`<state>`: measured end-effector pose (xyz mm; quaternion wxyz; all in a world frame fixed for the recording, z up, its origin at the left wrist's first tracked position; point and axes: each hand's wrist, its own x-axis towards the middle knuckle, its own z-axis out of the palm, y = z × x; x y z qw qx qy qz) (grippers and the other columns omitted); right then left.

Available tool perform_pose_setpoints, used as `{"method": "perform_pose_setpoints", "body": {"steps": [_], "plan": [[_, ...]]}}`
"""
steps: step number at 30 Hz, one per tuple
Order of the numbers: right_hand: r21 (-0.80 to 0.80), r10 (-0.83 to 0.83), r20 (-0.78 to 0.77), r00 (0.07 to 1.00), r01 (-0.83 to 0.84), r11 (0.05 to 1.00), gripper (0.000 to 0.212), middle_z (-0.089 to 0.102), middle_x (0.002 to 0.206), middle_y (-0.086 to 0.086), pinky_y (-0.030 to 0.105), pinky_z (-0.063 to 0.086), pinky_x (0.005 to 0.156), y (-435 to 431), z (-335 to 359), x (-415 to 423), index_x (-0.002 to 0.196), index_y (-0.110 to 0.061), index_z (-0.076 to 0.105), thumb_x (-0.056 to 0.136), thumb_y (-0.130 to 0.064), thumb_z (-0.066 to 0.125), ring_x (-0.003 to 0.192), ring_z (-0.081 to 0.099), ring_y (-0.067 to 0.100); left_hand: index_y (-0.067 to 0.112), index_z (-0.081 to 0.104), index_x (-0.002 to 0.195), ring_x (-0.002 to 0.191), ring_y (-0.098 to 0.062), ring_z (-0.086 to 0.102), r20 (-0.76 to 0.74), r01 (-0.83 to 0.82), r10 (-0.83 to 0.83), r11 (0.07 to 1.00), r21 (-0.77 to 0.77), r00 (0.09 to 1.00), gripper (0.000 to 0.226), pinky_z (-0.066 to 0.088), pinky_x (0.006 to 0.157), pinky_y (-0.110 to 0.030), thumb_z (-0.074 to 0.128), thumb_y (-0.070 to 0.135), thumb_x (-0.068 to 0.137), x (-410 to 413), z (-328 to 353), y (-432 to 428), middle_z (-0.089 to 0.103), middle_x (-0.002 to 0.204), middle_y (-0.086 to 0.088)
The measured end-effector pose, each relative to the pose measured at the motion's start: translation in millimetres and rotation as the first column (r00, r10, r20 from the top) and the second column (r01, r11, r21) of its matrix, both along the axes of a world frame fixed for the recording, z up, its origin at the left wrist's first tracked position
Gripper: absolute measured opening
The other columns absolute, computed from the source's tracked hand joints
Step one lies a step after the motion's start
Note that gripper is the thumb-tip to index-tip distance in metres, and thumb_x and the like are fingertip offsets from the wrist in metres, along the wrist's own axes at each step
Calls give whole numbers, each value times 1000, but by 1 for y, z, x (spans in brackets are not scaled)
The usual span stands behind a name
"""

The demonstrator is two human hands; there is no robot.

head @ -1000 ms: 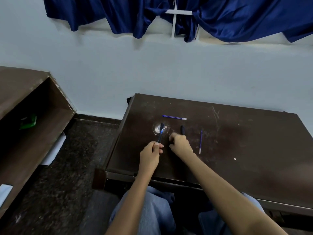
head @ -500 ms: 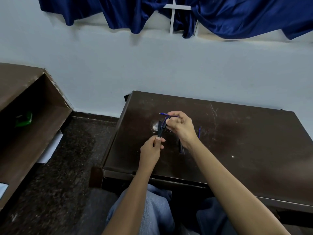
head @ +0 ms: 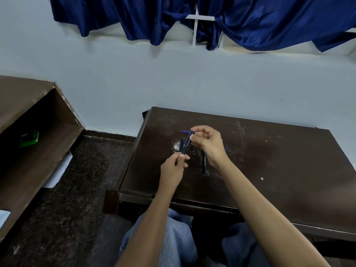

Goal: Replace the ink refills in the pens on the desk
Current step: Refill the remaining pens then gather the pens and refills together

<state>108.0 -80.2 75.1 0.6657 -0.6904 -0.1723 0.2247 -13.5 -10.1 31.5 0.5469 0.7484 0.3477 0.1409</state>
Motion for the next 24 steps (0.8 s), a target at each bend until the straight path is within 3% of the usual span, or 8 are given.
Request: {"method": "perform_pose_setpoints", "body": {"steps": [5, 7, 10, 14, 17, 21, 24], "plan": [[-37, 47, -12, 999, -48, 998, 22, 65, 95, 23, 32, 59, 78, 0, -7, -15, 105, -4, 68, 84, 4, 64, 87, 67, 27, 38, 61, 78, 70, -1, 58, 17, -51, 51, 999, -7, 999, 26, 38, 58, -16, 45, 28, 96, -2, 5, -3, 65, 71, 9], [-34, -6, -22, 1000, 5, 999, 23, 66, 102, 28, 41, 57, 86, 2, -12, -23, 105, -7, 68, 84, 1, 65, 94, 67, 34, 36, 62, 77, 71, 0, 59, 19, -85, 85, 996, 0, 996, 25, 38, 59, -17, 48, 26, 95, -4, 6, -4, 66, 70, 11], [-32, -71, -2, 998, 70, 997, 22, 70, 95, 18, 45, 55, 90, 6, -18, -33, 101, -15, 70, 82, -2, 67, 96, 68, 34, 34, 62, 76, 69, 0, 60, 28, -128, 127, 992, 10, 991, 24, 36, 58, -16, 51, 24, 94, -7, 6, -6, 67, 70, 11], [-24, -100, -11, 995, 100, 995, 23, 70, 81, 2, 43, 57, 89, 11, -21, -42, 95, -23, 71, 81, -5, 69, 85, 70, 21, 28, 64, 80, 70, 0, 61, 27, -165, 165, 985, 38, 986, 20, 36, 57, -12, 52, 20, 94, -12, 7, -4, 67, 72, 11], [-98, -102, 34, 994, 105, 990, 25, 71, 82, -2, 41, 58, 86, 12, -24, -43, 96, -30, 69, 81, -11, 70, 82, 70, 14, 22, 65, 84, 66, 0, 57, -22, -153, 154, 987, 58, 988, 19, 34, 51, -9, 50, 18, 95, -10, 8, -4, 64, 73, 11], [-231, -40, 93, 995, 61, 971, 47, 65, 85, -9, 24, 57, 74, 7, -33, -46, 112, -35, 61, 71, -24, 81, 79, 69, 8, 14, 60, 85, 65, -5, 52, -55, -93, 96, 994, 64, 994, 18, 37, 49, -8, 46, 12, 96, -3, 5, -6, 58, 75, 6], [-265, -85, 61, 995, 98, 959, 49, 58, 79, -6, 13, 51, 68, 3, -40, -37, 116, -28, 62, 73, -13, 79, 71, 62, 2, 11, 64, 111, 81, -3, 56, -108, -18, 19, 1000, 16, 994, 26, 39, 58, -5, 42, 8, 96, -1, 2, -7, 65, 101, -2]]}}
